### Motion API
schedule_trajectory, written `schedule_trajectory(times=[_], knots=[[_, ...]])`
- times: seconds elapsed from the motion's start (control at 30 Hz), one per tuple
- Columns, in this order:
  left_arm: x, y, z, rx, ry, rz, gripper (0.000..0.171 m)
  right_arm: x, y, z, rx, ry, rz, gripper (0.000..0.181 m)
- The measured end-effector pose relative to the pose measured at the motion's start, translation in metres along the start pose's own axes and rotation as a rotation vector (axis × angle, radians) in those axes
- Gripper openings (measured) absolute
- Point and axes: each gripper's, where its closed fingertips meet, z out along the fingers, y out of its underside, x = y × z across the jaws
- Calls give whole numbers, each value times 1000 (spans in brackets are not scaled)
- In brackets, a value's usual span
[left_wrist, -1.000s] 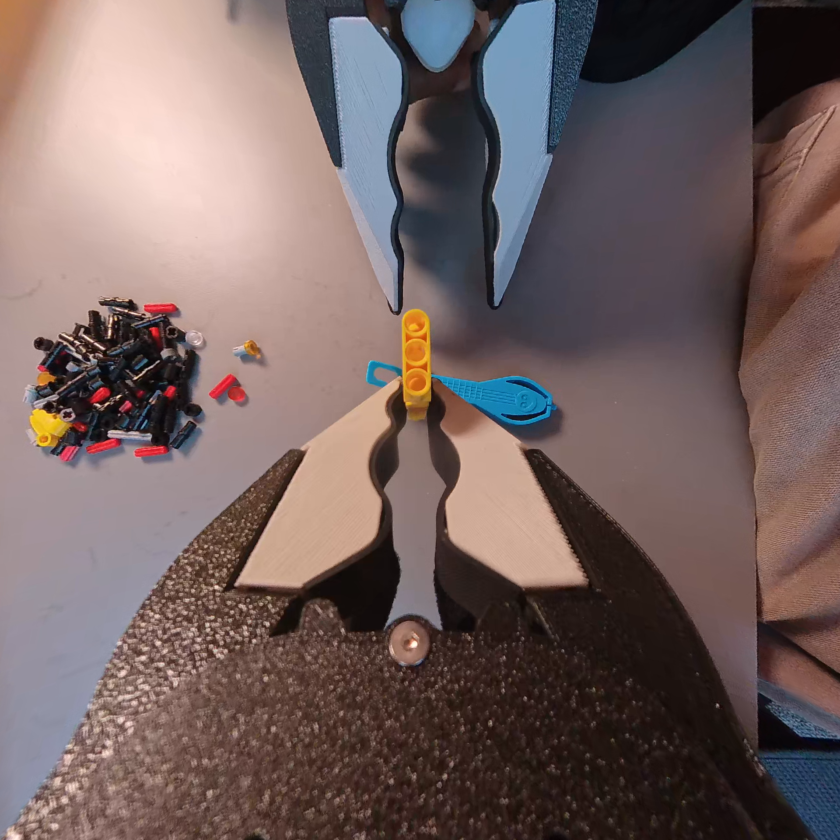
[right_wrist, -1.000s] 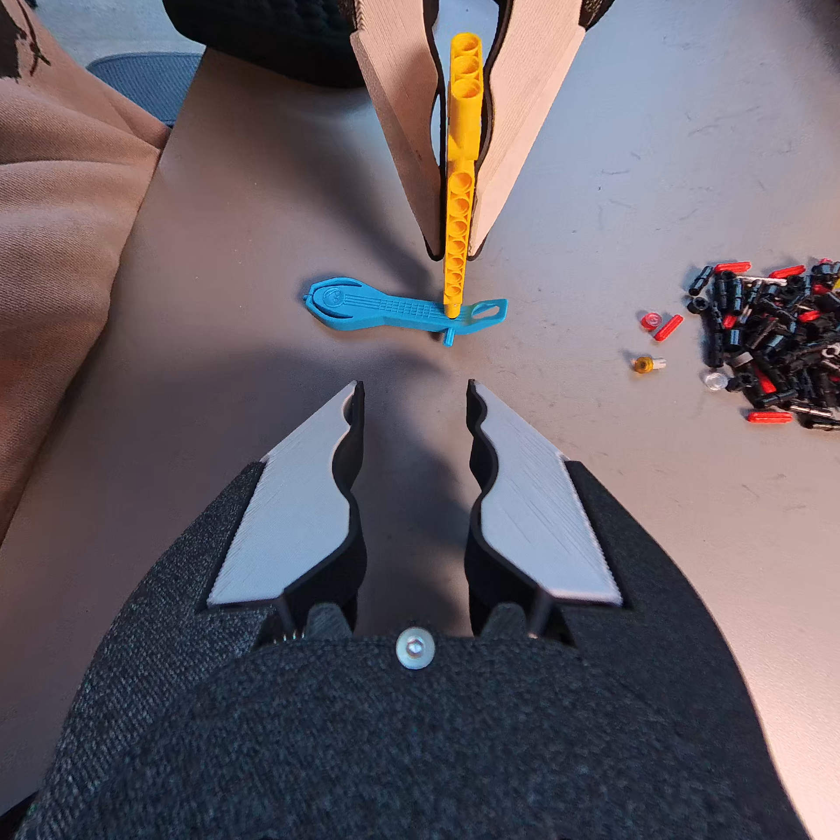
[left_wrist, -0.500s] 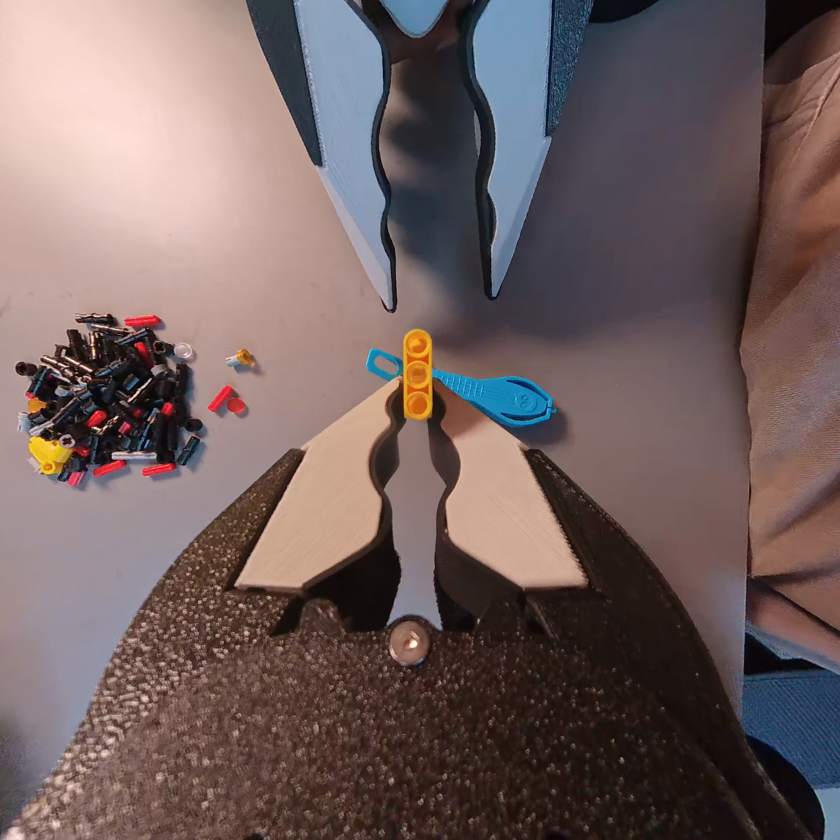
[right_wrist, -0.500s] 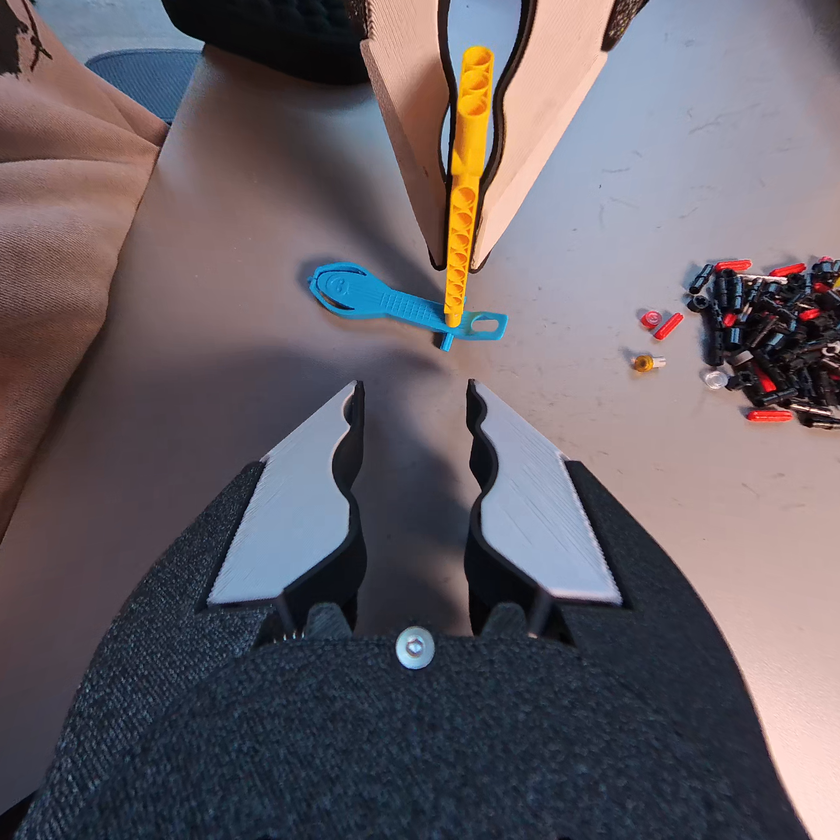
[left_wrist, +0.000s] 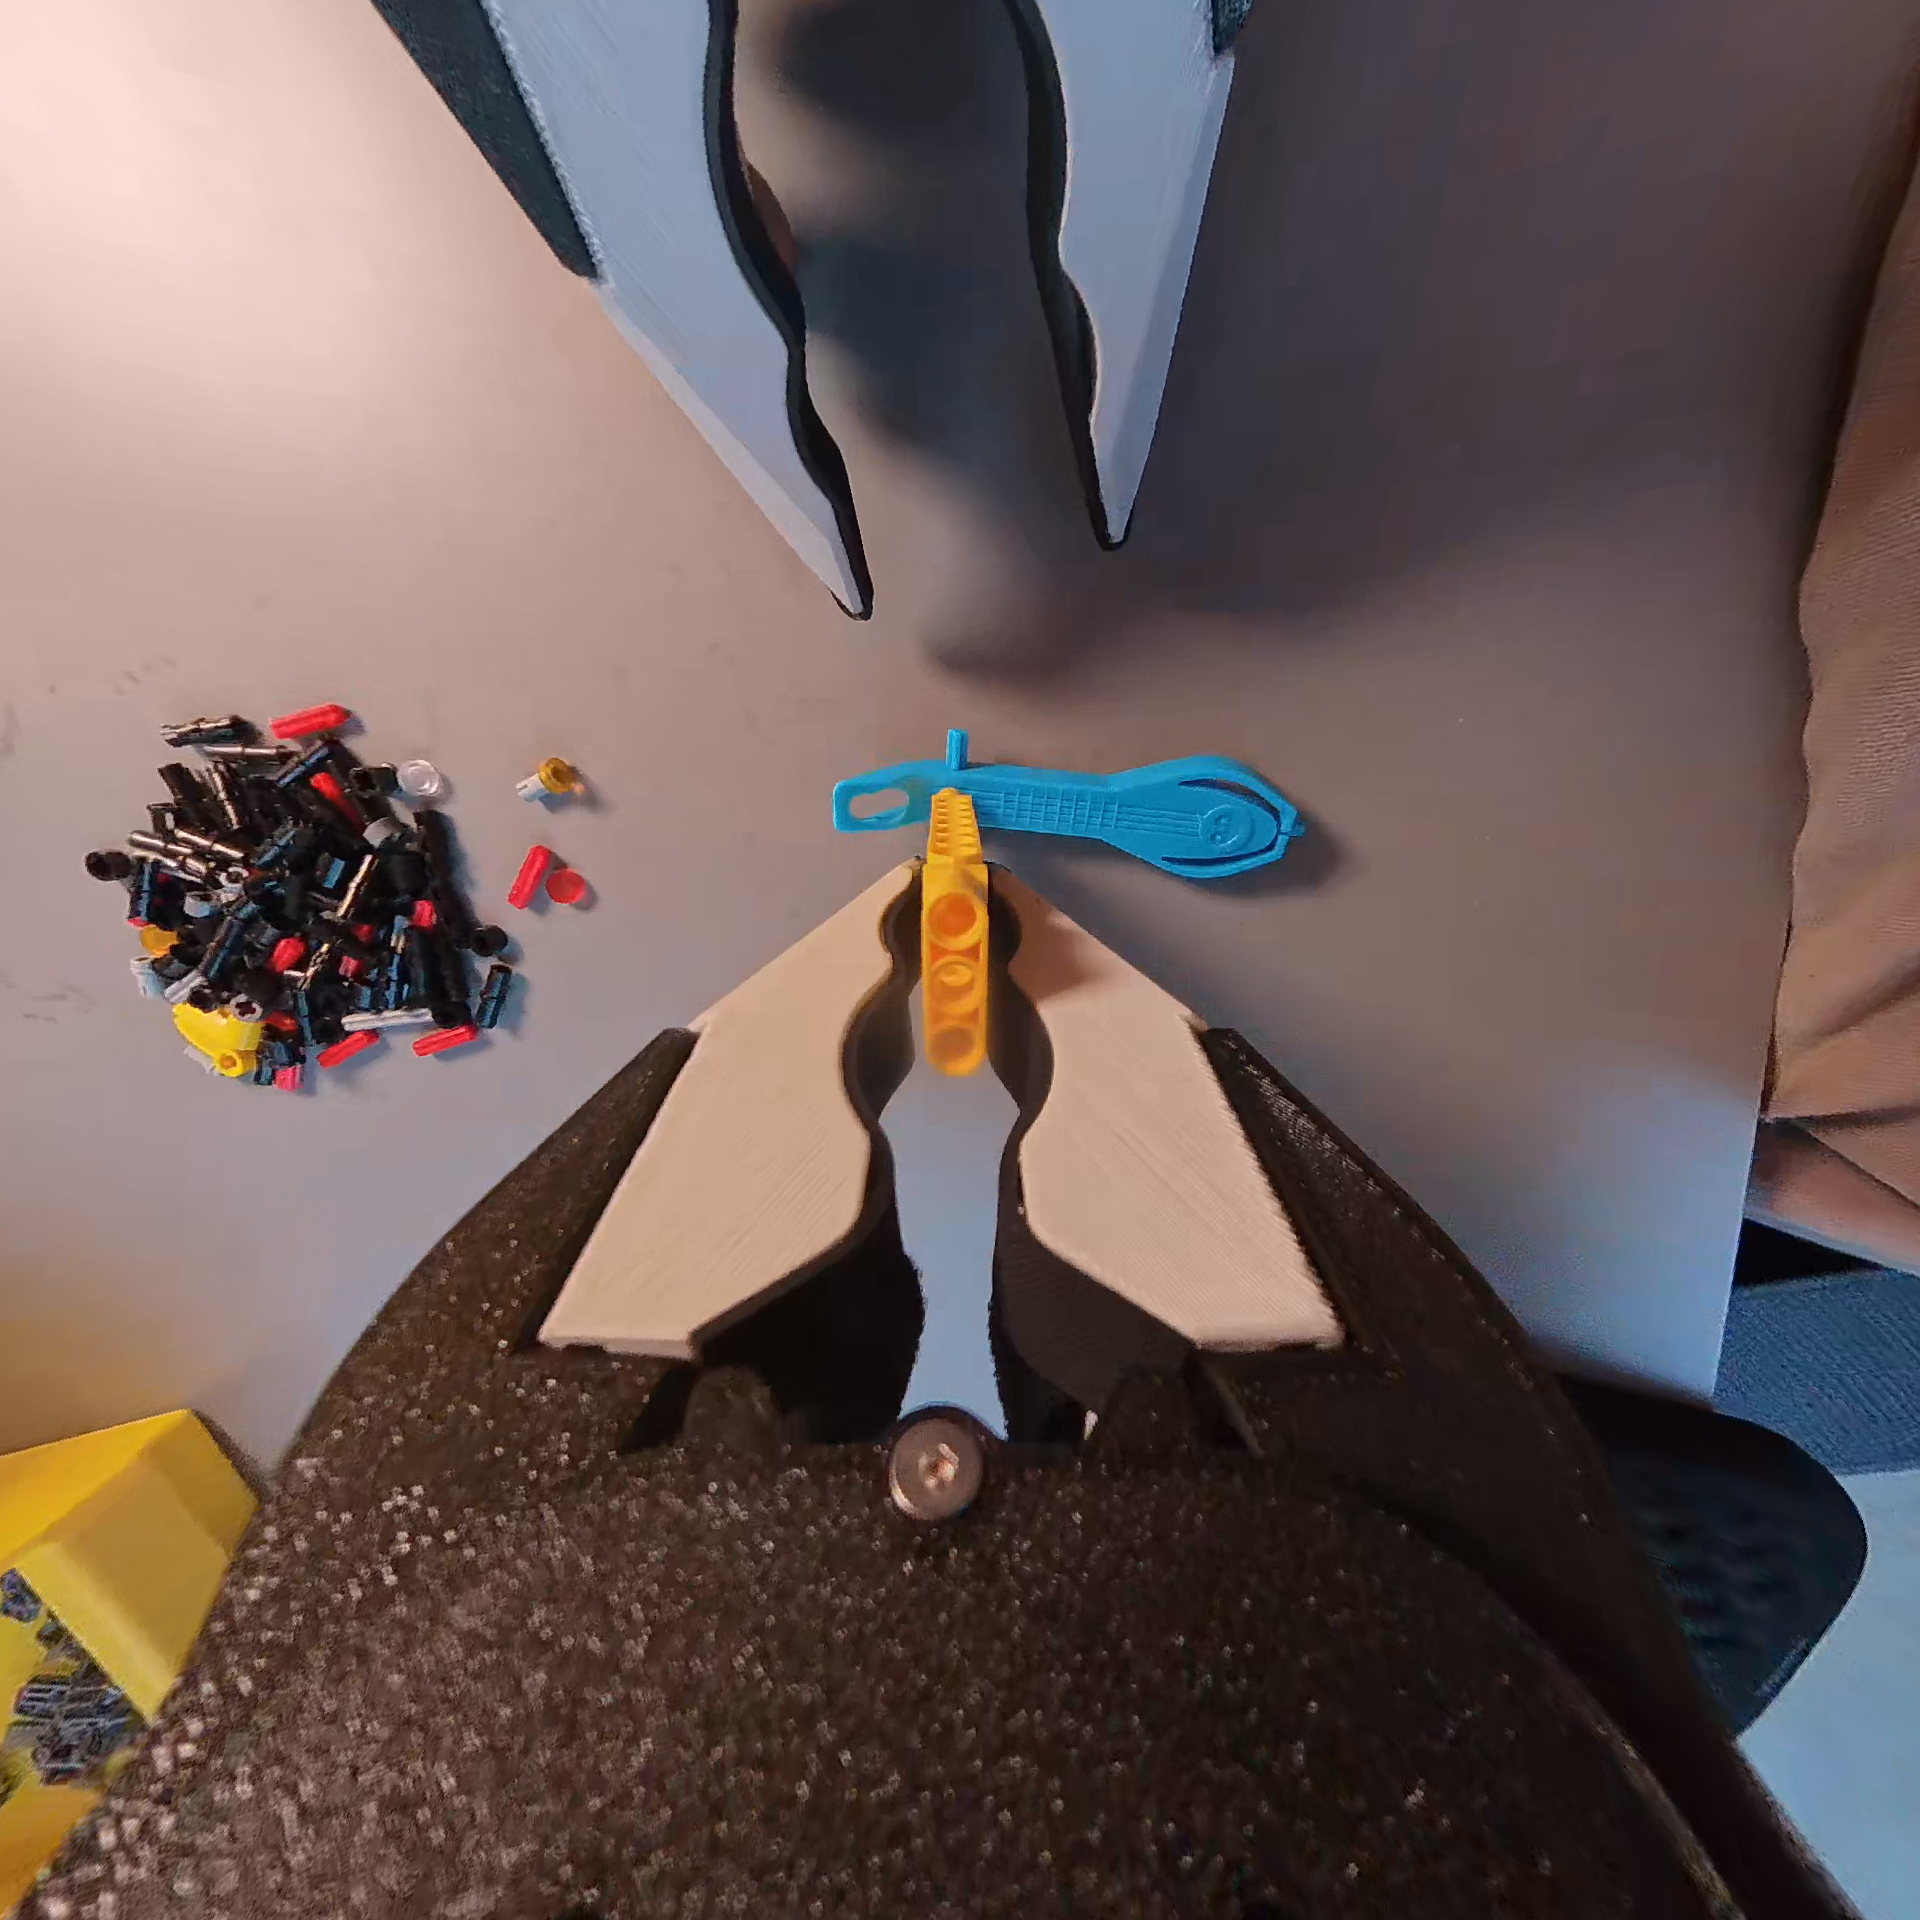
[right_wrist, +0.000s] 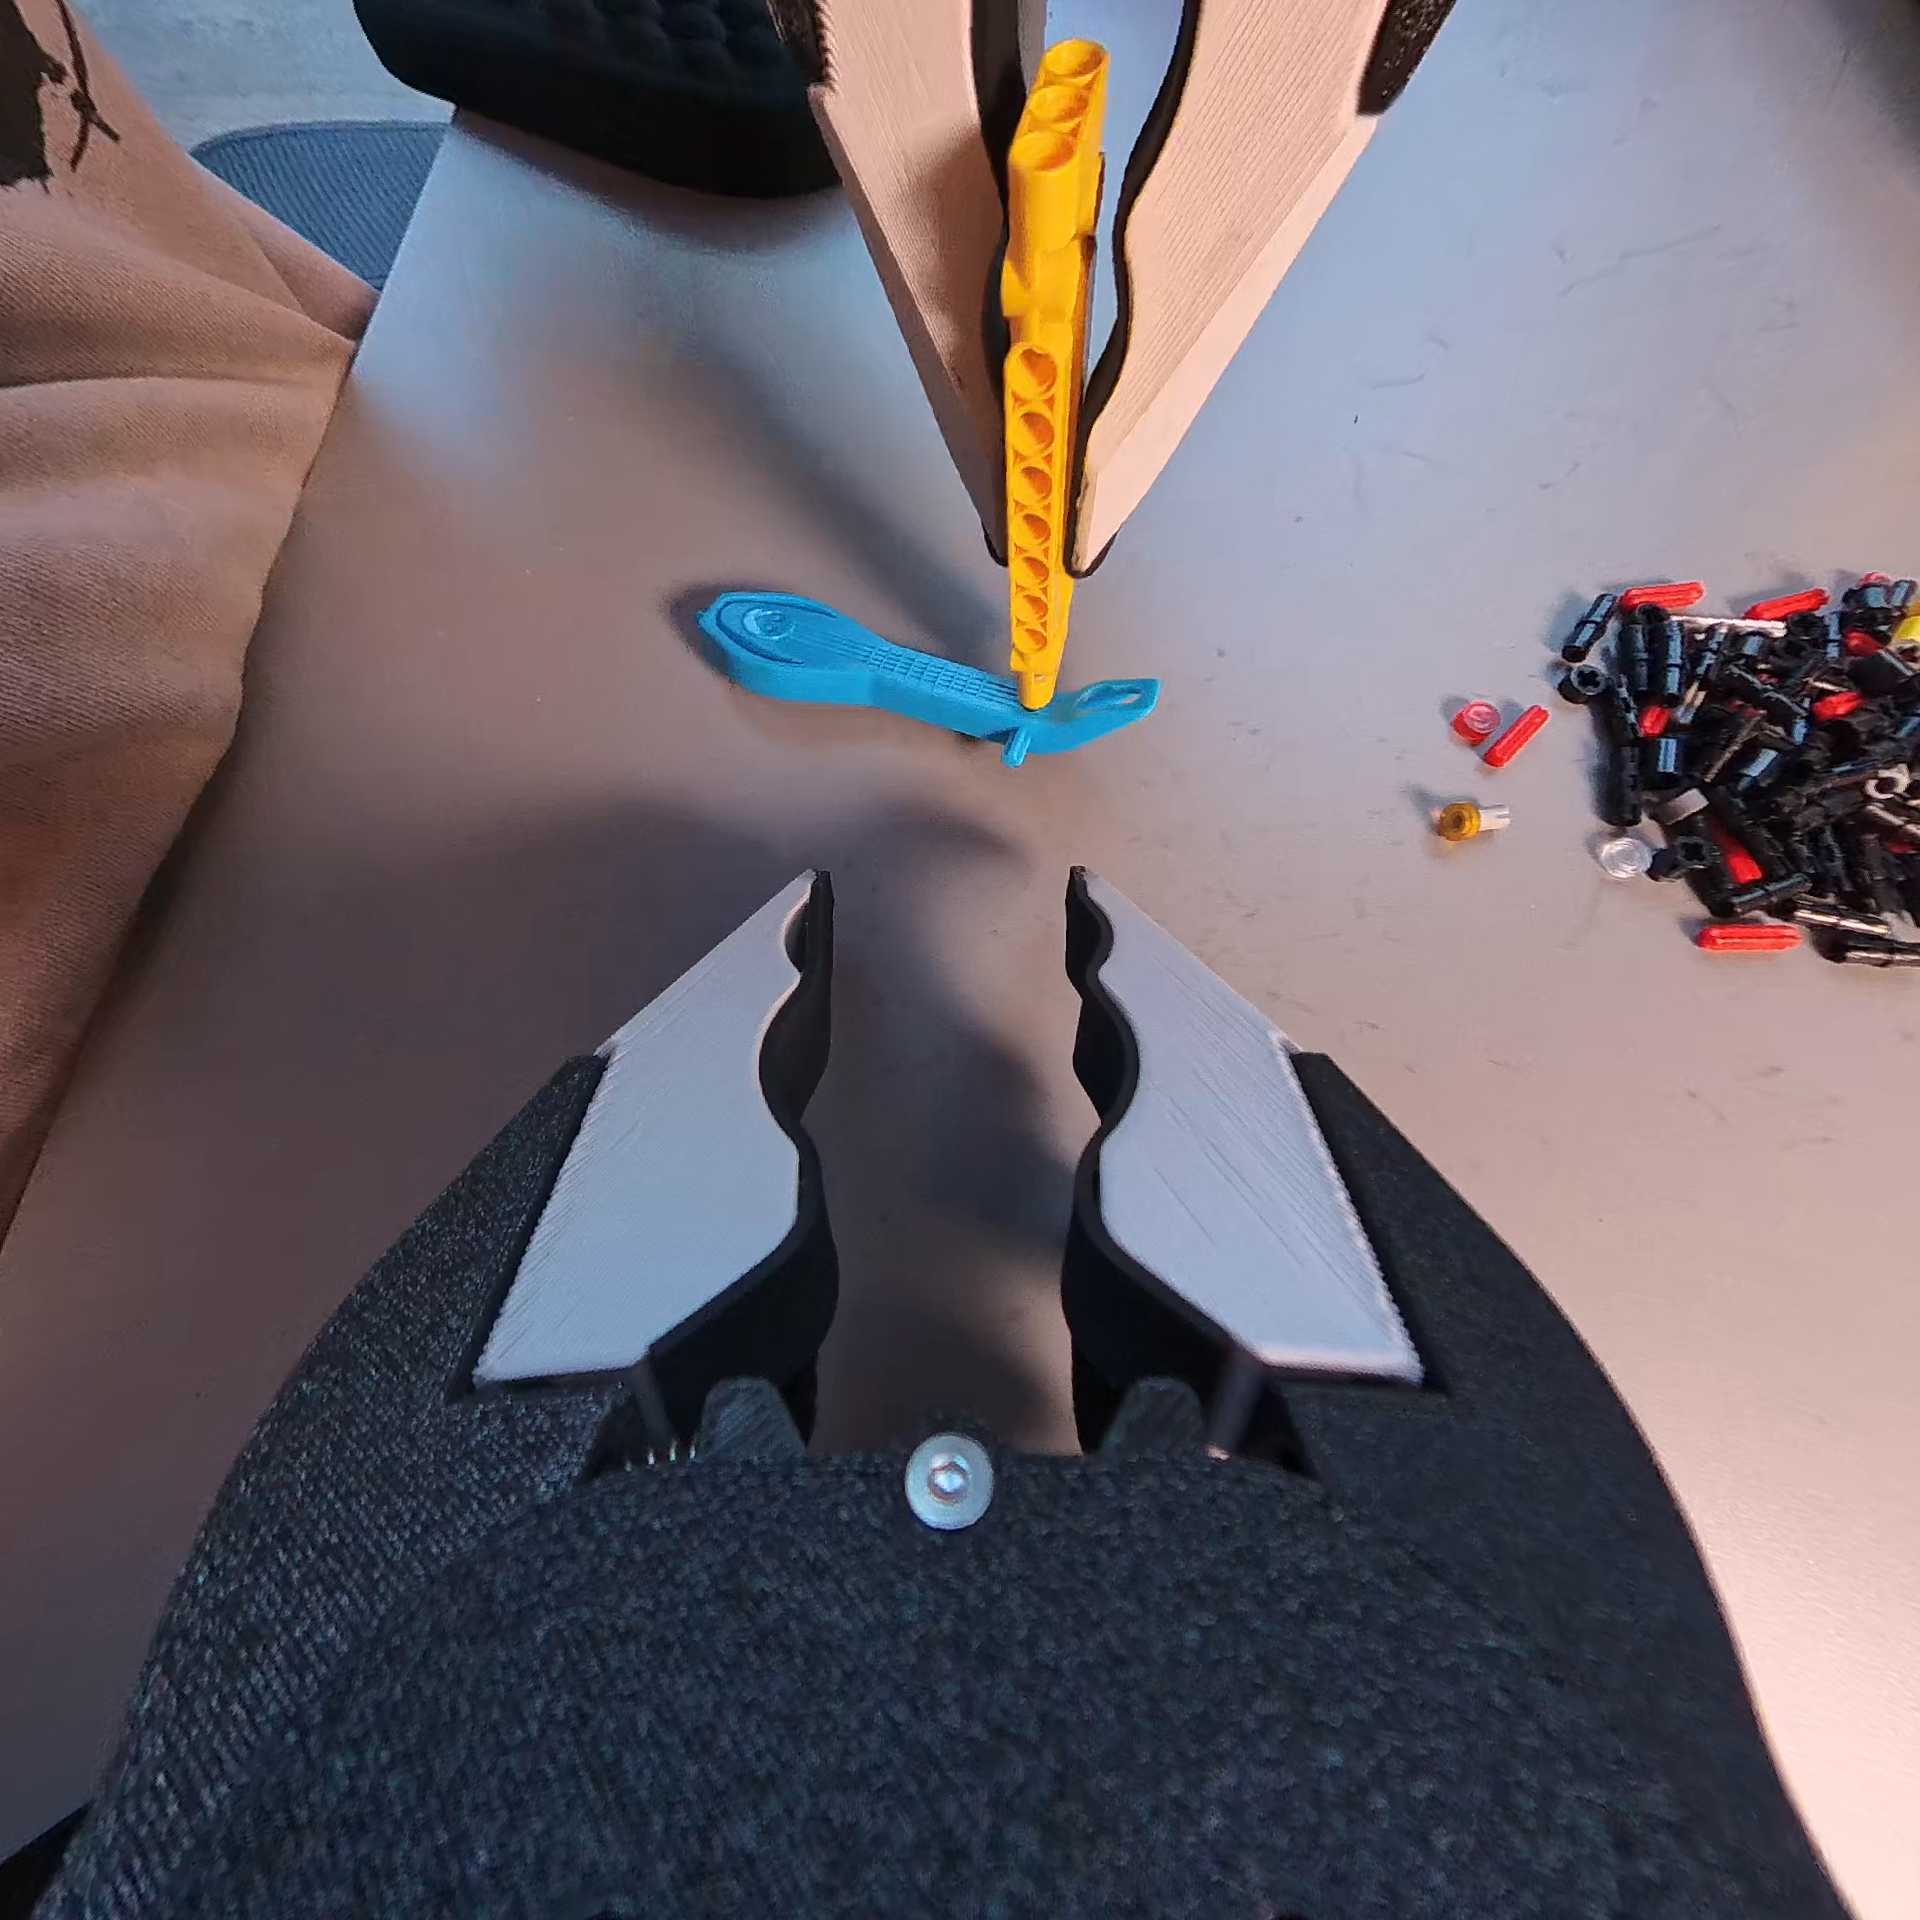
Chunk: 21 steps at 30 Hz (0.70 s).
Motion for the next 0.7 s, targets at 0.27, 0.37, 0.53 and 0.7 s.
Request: schedule_trajectory(times=[0.27,0.37,0.53,0.7], knots=[[2,-5,2,-67,87,57,6,2,1,-1,-6,11,11,44],[2,-4,2,-103,90,88,6,4,2,-1,-9,16,14,44],[1,0,4,-153,87,115,6,5,3,-1,-16,23,20,44],[8,-6,18,-183,50,213,3,5,4,-2,-21,25,22,44]])
